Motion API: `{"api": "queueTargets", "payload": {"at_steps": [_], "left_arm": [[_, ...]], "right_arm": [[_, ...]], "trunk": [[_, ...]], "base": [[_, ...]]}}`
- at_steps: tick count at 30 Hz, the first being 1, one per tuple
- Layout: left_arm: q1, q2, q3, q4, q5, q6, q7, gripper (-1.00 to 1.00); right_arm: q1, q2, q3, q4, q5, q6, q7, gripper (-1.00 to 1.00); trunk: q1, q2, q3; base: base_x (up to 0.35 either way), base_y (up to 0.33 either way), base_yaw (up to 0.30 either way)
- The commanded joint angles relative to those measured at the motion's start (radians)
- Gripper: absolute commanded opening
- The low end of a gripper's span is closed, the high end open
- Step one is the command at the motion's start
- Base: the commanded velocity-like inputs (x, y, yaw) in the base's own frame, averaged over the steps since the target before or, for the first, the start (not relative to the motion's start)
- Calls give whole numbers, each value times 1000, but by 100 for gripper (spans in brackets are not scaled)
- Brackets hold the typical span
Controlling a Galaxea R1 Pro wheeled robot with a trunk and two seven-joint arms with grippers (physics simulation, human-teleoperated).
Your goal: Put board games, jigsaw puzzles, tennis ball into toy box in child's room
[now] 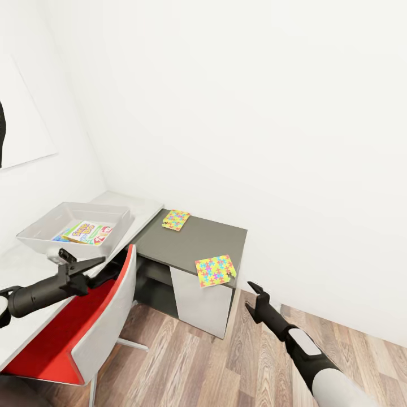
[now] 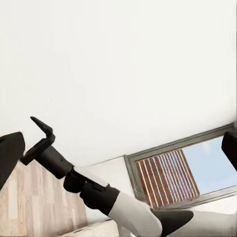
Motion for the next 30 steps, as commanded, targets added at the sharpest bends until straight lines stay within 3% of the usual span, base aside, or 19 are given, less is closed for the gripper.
{"api": "queueTargets", "payload": {"at_steps": [1,4,5,7,11,16,22,30], "left_arm": [[-17,0,6,1,-7,4,-5,100],[-53,-2,17,1,-6,4,-6,100],[-62,-3,17,1,-5,4,-6,100],[-68,-3,17,2,-5,4,-8,100],[-60,-3,17,3,-5,4,-10,100],[-28,-5,27,5,-5,4,-20,100],[-16,-7,31,5,-9,4,-99,100],[-12,-8,32,6,-12,4,-116,100]], "right_arm": [[-1,3,-5,14,-20,8,1,100],[-1,29,-4,52,-66,2,4,100],[-1,49,-5,62,-82,1,5,100],[-2,74,-5,70,-93,-1,6,100],[-1,97,-1,77,-96,-3,8,100],[-1,105,2,78,-95,-13,8,100],[-1,107,3,76,-97,-65,13,100],[-1,112,15,70,-91,-103,13,100]], "trunk": [[1,-2,-2],[1,-2,-2],[1,-2,-2],[1,-2,-2],[1,-2,-2],[1,-2,-2],[1,-2,-2],[1,-2,-2]], "base": [[0,0,0],[0,0,0],[0,0,0],[0,0,0],[0,0,0],[0,0,0],[37,92,0],[16,23,0]]}}
